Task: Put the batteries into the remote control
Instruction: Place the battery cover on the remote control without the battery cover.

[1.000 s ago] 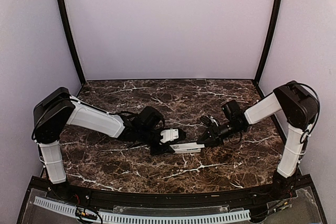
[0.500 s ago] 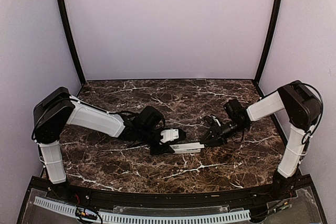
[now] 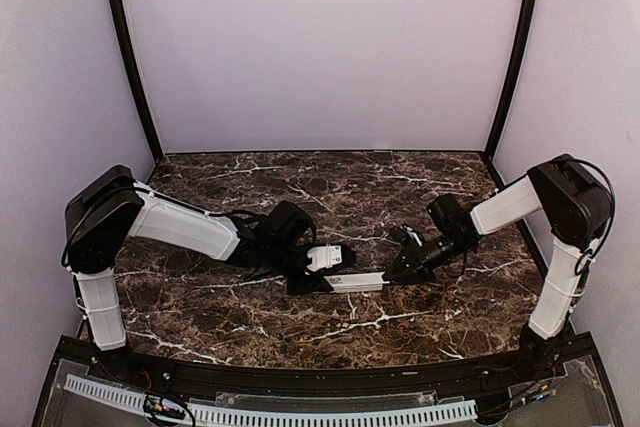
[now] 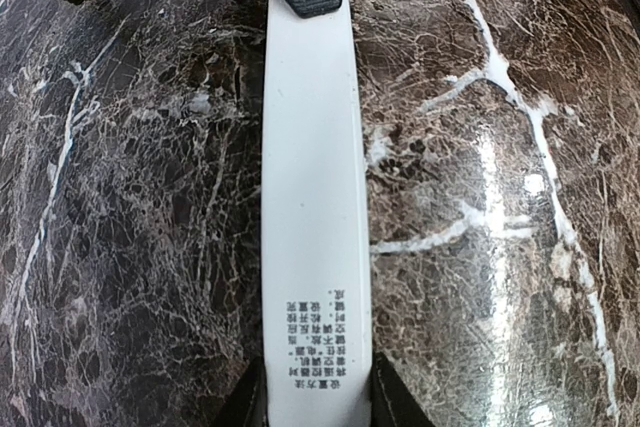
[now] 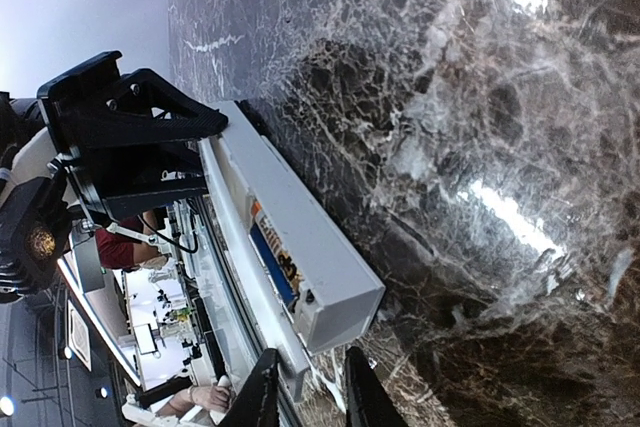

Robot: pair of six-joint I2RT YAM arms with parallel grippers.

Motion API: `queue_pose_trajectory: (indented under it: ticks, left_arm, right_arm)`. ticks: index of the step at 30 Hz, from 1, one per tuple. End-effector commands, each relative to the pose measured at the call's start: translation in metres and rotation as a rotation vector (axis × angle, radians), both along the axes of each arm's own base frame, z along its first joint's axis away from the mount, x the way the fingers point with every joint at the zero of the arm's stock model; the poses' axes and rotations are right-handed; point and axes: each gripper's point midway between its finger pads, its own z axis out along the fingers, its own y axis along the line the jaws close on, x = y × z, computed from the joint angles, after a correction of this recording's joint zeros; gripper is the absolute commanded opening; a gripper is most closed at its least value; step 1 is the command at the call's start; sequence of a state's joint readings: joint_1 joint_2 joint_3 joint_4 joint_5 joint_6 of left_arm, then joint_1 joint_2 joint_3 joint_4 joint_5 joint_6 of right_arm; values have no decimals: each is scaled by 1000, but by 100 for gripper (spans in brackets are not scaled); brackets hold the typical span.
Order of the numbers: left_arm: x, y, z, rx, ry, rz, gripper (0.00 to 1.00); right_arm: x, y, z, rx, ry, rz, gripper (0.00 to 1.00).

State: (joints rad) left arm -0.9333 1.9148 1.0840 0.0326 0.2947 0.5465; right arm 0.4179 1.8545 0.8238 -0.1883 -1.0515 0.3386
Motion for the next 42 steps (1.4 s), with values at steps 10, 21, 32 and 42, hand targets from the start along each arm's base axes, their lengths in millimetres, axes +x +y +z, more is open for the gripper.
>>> queue_pose_trajectory:
  ticks: [10,21,32,42]
  left_arm:
    - [-9,16,-28,110,52,7,5]
    - [-12,16,-29,110,71,-3,26]
    - [-14,16,-31,115,78,-10,40]
    - [-13,12,-26,101,85,-7,41]
  right_arm:
    - [2,3,2,37,-11,0,5]
    - [8,5,-2,35,-16,-1,4]
    - [10,4,-12,12,-13,-6,4]
    - [9,1,-19,-23,-8,-18,12]
